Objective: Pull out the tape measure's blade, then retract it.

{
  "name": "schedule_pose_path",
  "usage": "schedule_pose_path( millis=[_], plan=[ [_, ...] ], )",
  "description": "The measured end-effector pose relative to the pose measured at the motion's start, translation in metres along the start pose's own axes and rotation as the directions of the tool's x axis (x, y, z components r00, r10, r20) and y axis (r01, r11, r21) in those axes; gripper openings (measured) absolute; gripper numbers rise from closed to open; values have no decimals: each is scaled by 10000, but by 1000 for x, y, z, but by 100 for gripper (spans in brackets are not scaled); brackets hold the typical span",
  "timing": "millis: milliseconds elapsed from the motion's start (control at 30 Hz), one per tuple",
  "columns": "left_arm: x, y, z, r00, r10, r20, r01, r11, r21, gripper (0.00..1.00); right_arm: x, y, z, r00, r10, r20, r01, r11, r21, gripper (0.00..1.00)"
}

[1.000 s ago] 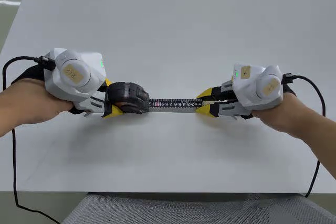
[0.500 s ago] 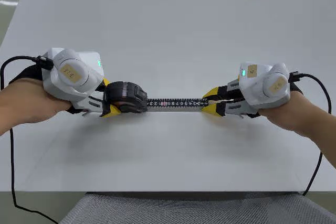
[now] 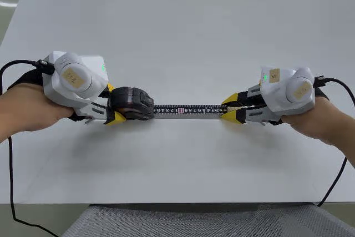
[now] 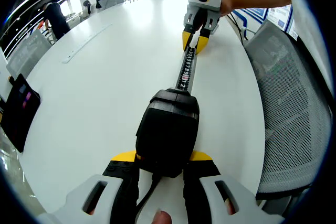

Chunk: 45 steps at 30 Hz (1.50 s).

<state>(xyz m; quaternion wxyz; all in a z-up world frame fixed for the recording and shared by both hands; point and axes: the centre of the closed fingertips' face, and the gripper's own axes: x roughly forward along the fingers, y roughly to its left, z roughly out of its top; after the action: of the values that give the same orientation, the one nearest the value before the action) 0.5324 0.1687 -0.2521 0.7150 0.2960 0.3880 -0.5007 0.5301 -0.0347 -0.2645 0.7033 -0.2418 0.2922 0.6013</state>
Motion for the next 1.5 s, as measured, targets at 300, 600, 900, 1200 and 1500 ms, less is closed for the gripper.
schedule_pose_path(
  millis=[300,600,900,1200,1500],
  plan=[
    [0,0,0,10000,-19,-18,19,10000,15,27,-7,-1,-7,9999,-85,-81,85,9999,100,9],
    [0,-1,0,10000,-34,-42,34,10000,41,27,-11,0,-10,9999,-89,-139,91,9999,137,9],
    [-1,0,0,10000,-55,-60,55,10000,73,27,-17,-1,-17,9996,-128,-258,132,9998,174,9],
    [0,0,0,10000,-49,-60,50,10000,68,27,-26,-2,-25,9990,-141,-432,149,9997,194,9],
    [0,0,1,10000,-55,-35,55,10000,76,27,-32,-4,-30,9981,-186,-585,197,9996,187,9]
  ],
)
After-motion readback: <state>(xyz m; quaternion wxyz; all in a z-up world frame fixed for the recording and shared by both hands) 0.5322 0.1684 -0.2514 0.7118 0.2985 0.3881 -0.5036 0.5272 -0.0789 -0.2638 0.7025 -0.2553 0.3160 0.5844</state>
